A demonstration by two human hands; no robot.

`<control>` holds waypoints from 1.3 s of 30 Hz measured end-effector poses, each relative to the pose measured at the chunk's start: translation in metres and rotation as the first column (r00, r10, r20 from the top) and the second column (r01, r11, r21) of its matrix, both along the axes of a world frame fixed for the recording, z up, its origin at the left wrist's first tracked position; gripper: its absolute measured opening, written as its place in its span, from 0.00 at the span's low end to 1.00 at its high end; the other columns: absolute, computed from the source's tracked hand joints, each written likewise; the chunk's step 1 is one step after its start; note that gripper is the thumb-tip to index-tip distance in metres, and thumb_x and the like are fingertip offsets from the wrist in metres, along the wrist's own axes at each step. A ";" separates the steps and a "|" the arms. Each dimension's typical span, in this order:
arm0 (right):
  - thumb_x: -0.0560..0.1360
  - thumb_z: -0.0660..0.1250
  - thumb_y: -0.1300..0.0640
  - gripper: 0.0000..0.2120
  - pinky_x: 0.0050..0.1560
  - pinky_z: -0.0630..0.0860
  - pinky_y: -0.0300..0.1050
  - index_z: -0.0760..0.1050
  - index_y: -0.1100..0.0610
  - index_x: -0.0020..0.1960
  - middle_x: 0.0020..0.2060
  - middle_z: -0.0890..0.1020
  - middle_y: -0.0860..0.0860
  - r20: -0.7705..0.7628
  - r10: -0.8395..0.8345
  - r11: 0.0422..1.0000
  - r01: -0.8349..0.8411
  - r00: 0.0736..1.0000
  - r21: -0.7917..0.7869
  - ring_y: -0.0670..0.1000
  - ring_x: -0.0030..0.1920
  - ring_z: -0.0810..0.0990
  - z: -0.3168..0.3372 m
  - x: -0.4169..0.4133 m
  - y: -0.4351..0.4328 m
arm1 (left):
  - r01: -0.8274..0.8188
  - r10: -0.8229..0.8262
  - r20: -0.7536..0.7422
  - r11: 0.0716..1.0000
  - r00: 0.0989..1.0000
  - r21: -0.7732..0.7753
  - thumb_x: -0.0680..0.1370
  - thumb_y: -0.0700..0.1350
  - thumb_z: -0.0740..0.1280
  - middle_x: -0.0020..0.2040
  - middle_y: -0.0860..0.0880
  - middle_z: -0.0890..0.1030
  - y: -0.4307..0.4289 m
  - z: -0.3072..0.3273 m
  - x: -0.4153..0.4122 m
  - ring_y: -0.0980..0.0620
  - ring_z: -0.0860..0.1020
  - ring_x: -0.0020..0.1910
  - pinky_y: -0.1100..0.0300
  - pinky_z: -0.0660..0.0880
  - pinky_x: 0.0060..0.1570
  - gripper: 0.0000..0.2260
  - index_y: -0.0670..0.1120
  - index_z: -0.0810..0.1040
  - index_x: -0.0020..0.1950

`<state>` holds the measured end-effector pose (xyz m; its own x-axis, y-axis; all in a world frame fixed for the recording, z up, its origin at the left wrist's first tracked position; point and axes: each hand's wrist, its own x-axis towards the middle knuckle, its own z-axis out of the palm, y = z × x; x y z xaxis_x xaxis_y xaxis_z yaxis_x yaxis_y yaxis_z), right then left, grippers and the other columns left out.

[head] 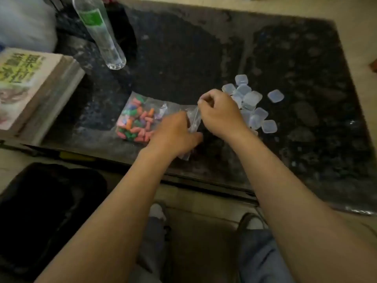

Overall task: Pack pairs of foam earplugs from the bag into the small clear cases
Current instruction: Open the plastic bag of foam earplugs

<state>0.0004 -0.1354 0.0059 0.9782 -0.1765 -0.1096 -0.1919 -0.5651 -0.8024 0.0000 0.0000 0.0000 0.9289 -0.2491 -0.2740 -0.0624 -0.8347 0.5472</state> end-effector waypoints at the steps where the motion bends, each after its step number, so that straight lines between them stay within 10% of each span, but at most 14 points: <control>1: 0.82 0.62 0.54 0.05 0.46 0.79 0.45 0.76 0.51 0.52 0.43 0.79 0.45 -0.004 -0.004 0.999 0.004 1.000 -0.032 0.44 0.43 0.78 -0.002 0.001 0.000 | 0.033 -0.033 -0.011 0.998 0.999 0.060 0.74 0.55 0.74 0.43 0.55 0.74 -0.001 0.000 0.002 0.55 0.74 0.43 0.57 0.70 0.38 0.17 0.52 0.69 0.51; 8: 0.79 0.65 0.54 0.09 0.38 0.76 0.47 0.75 0.53 0.40 0.38 0.80 0.51 -0.159 -0.092 0.991 0.075 0.983 -0.107 0.51 0.40 0.80 0.000 -0.009 0.006 | -0.036 0.034 0.014 0.986 0.999 0.160 0.79 0.45 0.69 0.48 0.47 0.80 0.002 0.004 -0.001 0.46 0.80 0.49 0.52 0.78 0.47 0.06 0.44 0.78 0.54; 14: 0.82 0.64 0.50 0.10 0.45 0.85 0.50 0.79 0.54 0.47 0.43 0.84 0.54 -0.376 -0.078 0.963 0.167 0.923 0.212 0.51 0.42 0.85 0.018 -0.032 0.019 | -0.175 0.176 -0.010 0.971 0.984 -0.165 0.78 0.41 0.69 0.35 0.49 0.82 0.014 0.022 -0.017 0.53 0.80 0.38 0.55 0.79 0.41 0.09 0.48 0.79 0.38; 21: 0.81 0.67 0.53 0.10 0.47 0.85 0.53 0.82 0.59 0.51 0.46 0.87 0.57 -0.337 -0.071 0.816 0.249 0.939 0.522 0.58 0.48 0.87 0.035 -0.045 0.023 | -0.107 0.090 -0.066 0.943 0.994 -0.315 0.76 0.42 0.75 0.35 0.51 0.82 0.023 0.027 -0.029 0.60 0.79 0.34 0.67 0.73 0.34 0.08 0.49 0.80 0.39; 31: 0.81 0.68 0.60 0.05 0.36 0.84 0.44 0.80 0.62 0.52 0.42 0.87 0.59 -0.311 0.018 0.804 0.171 0.950 0.570 0.52 0.38 0.85 0.036 -0.038 0.008 | -0.350 0.148 -0.359 0.718 0.922 -0.602 0.80 0.40 0.71 0.28 0.46 0.78 0.034 0.039 -0.020 0.50 0.76 0.26 0.58 0.75 0.28 0.09 0.40 0.77 0.41; 39: 0.79 0.68 0.63 0.02 0.33 0.81 0.44 0.78 0.59 0.48 0.36 0.85 0.57 -0.274 0.073 0.796 0.110 0.959 0.596 0.53 0.35 0.85 0.031 -0.035 0.008 | -0.282 0.158 -0.262 0.783 0.952 -0.554 0.79 0.39 0.72 0.37 0.43 0.83 0.023 0.043 -0.016 0.56 0.80 0.29 0.63 0.77 0.29 0.05 0.43 0.79 0.53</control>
<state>-0.0348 -0.1275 0.0365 0.8901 -0.0033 -0.4557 -0.4556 0.0189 -0.8900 -0.0163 0.0231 0.0434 0.9226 -0.2130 -0.3216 0.2406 -0.3341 0.9113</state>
